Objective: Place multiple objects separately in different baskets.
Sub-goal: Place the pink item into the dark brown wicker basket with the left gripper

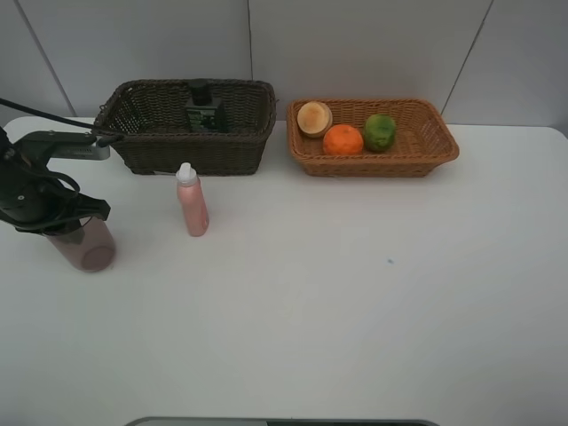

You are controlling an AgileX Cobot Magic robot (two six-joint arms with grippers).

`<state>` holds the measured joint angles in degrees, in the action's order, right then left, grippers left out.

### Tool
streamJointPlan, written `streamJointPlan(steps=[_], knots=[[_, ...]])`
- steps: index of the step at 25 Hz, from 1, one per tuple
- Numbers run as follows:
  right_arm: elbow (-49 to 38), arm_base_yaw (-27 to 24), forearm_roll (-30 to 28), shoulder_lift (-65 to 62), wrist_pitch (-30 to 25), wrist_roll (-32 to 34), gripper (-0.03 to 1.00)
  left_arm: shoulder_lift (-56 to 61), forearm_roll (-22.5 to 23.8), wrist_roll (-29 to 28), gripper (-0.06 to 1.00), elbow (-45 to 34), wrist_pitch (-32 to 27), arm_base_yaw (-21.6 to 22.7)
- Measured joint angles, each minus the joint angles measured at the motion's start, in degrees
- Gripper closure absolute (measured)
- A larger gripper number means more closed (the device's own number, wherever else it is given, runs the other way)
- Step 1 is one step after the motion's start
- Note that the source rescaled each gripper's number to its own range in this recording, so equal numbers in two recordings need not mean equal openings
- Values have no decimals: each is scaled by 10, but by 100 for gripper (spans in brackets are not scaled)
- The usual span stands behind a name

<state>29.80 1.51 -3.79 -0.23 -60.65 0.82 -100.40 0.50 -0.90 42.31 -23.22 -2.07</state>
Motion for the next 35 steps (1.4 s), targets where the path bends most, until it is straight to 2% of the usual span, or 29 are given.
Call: streamJointPlan(steps=[6,9,17,22,26,35], knots=[[0,0,0,0,0,0,12,25,0,0,93,-1,3,0],[0,0,0,0,0,0,12,60,0,0,93,18,-14,0],[0,0,0,0,0,0,12,102,0,-15,93,133,-111,0],[0,0,0,0,0,0,12,96,0,-17,93,217,-128,0],[0,0,0,0,0,0,12,56,2,-18,93,272,-92,0],[0,0,0,0,0,0,12,-30,-5,-18,93,276,38,-6]])
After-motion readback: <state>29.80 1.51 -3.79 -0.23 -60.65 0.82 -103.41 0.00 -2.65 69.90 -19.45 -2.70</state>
